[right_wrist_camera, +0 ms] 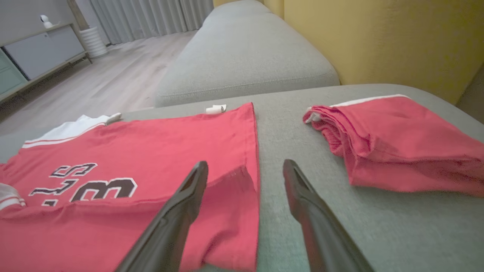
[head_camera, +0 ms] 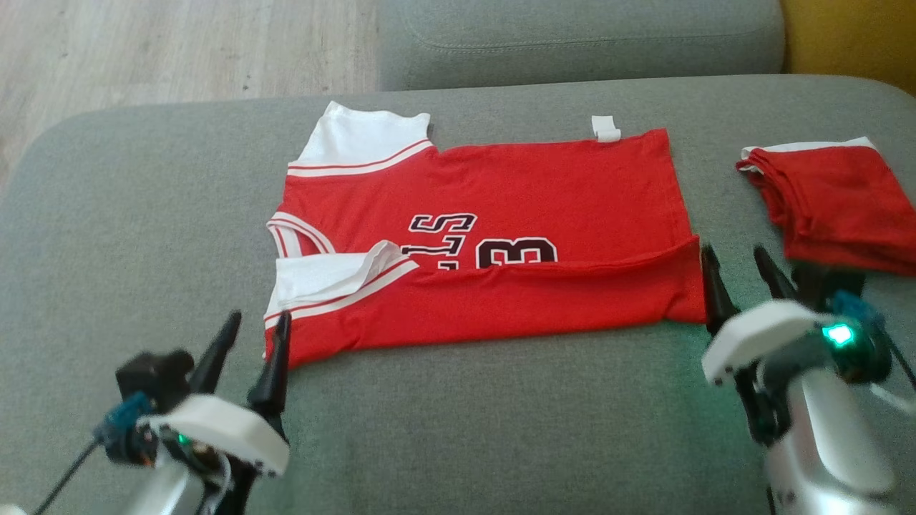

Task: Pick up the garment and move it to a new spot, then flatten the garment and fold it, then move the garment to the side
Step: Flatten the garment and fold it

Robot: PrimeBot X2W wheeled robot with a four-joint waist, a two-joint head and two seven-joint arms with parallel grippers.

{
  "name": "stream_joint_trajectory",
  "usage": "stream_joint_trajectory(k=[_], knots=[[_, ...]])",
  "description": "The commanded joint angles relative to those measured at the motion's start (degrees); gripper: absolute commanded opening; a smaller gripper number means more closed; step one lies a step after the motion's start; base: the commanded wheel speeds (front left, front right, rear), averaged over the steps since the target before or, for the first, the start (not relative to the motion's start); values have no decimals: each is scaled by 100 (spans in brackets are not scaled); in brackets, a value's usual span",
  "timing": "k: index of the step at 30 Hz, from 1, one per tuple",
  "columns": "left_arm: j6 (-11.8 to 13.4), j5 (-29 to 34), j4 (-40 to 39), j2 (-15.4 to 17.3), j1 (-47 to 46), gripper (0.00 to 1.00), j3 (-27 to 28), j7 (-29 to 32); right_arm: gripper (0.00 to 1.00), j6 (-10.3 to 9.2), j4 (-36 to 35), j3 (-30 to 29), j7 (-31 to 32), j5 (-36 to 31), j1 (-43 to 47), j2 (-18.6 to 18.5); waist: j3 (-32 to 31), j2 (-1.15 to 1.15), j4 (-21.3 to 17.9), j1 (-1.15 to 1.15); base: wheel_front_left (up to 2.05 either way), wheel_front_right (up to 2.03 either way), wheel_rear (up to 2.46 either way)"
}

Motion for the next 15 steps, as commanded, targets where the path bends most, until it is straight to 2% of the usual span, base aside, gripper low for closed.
stream_joint_trajectory(k=[1, 6, 15], knots=[[85, -59, -276, 176, -183, 100, 225, 45, 100, 37, -379, 91, 47, -69, -39, -15, 11, 0, 23, 1, 0, 0, 0], [274, -229, -384, 69, 95, 100, 174, 276, 100, 37, -1206, 85, 387, 61, 640, -15, 125, 0, 41, 1, 0, 0, 0], [373, -454, 440, -167, -223, 100, 239, 465, 100, 37, -1961, 259, 773, 191, 922, -15, 458, 0, -146, 1, 0, 0, 0]])
